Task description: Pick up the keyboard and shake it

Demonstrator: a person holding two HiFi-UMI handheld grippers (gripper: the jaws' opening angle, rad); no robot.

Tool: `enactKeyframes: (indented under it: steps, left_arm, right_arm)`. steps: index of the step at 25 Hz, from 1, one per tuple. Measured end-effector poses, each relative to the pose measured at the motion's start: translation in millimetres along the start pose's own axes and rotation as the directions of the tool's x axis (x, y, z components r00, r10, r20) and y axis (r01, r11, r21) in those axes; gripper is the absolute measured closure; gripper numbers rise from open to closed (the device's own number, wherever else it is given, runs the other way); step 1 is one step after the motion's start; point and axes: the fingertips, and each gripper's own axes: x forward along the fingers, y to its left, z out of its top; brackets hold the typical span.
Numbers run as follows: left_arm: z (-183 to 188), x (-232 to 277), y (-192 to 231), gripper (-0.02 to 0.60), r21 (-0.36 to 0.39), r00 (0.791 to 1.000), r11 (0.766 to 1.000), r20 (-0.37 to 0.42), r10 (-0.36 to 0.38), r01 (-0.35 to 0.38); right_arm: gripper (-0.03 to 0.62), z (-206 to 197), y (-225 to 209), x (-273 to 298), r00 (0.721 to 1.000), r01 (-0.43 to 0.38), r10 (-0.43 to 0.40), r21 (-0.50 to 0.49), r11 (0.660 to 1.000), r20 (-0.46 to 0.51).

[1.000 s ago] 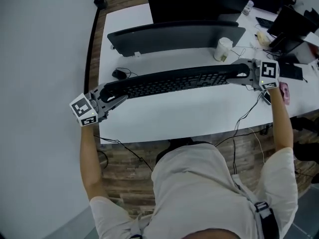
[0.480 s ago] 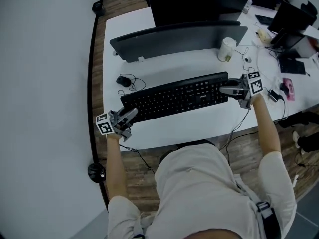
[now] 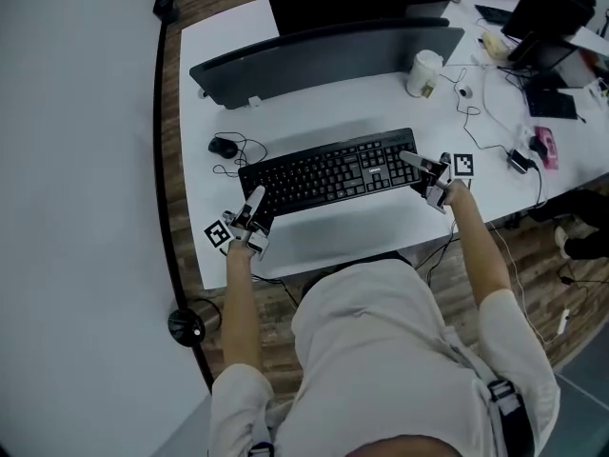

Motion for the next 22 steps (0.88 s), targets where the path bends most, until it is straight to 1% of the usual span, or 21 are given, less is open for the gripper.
enactKeyframes:
  steps: [4, 8, 12, 18, 22]
  left_arm:
    - [-5.7, -0.7, 25.2, 0.482, -0.032, 0.997, 0.996, -0.004, 0.083, -0.083]
    - [-9.8, 1.9, 38.0, 0.477, -0.068, 0.994, 0.992, -0.001, 0.106, -0.106]
    - [-13.9, 3.5, 51.0, 0.474, -0.073, 0.99, 0.988, -0.02, 0.138, -0.14]
    - [-17.0, 4.6, 69.8, 0.47, -0.073, 0.981, 0.979, -0.05, 0.189, -0.193]
    - [-19.7, 5.5, 75.6, 0.468, -0.08, 0.976, 0.974, -0.062, 0.207, -0.212]
  right_arm:
    - [0.485, -2.6, -28.9, -3.4, 0.995, 0.054, -0.059, 0.063, 0.997, 0.085]
    - [0.477, 1.0, -49.0, -7.2, 0.981, 0.081, -0.103, 0.132, 0.988, 0.166]
    - [0.47, -2.3, -63.5, -11.2, 0.978, 0.094, -0.119, 0.143, 0.985, 0.174]
    - [0.467, -11.2, -87.0, -13.8, 0.964, 0.191, -0.211, 0.134, 0.972, 0.16]
    - [0.465, -14.0, -91.8, -18.3, 0.959, 0.214, -0.232, 0.124, 0.969, 0.162]
